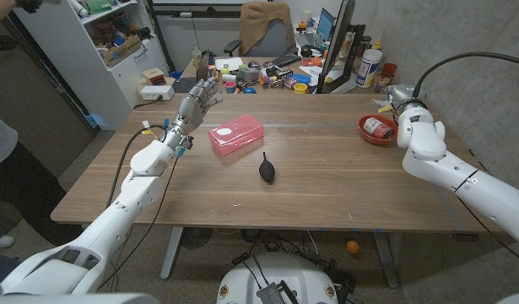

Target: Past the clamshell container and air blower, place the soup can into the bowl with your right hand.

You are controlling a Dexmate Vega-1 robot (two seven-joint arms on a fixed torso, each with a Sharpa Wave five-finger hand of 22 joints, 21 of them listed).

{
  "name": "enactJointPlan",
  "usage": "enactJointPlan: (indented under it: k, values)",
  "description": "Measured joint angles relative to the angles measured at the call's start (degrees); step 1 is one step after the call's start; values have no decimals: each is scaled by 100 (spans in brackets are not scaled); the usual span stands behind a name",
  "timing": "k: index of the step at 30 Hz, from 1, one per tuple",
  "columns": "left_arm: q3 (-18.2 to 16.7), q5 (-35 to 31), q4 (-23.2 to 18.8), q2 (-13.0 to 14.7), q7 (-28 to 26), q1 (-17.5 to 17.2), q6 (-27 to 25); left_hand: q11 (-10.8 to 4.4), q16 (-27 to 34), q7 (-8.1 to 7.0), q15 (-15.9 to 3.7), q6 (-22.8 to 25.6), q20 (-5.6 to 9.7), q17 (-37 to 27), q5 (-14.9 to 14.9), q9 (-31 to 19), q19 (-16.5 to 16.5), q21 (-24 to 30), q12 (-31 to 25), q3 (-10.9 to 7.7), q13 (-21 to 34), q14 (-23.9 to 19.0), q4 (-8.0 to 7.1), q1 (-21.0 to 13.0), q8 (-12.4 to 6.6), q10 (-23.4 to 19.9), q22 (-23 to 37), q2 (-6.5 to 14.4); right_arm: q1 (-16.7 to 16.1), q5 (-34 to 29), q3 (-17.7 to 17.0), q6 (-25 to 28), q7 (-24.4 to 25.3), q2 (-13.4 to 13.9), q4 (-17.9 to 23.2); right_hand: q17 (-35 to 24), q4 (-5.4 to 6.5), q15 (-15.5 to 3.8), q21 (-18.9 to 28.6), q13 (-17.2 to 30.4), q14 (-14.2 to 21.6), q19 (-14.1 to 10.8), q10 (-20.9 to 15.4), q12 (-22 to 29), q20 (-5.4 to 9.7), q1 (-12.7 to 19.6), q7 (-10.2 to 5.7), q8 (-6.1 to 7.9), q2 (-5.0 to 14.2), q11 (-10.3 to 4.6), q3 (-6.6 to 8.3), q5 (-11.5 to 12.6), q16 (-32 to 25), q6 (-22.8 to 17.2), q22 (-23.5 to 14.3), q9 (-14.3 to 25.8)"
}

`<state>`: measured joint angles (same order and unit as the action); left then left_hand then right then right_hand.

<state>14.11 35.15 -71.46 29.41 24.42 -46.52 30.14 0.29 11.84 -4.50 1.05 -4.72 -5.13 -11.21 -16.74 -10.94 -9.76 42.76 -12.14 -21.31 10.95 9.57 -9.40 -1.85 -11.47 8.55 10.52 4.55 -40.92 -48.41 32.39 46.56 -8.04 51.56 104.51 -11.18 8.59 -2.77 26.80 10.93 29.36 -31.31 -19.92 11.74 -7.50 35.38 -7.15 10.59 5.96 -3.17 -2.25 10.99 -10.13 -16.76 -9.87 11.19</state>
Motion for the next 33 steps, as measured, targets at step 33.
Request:
enactJointPlan:
  k: [33]
  values:
    - [-60,230,132,53,466,-11,94,0,0,0,0,0,0,0,-22,0,0,-41,0,33,0,0,0,0,0,0,0,0,-978,-290,-1040,-536,889,26,1072,25,-15,31,-934,1,-789,1327,-133,90,-324,-565,-62,150,-53,87,-238,0,0,-393,-6,-26]
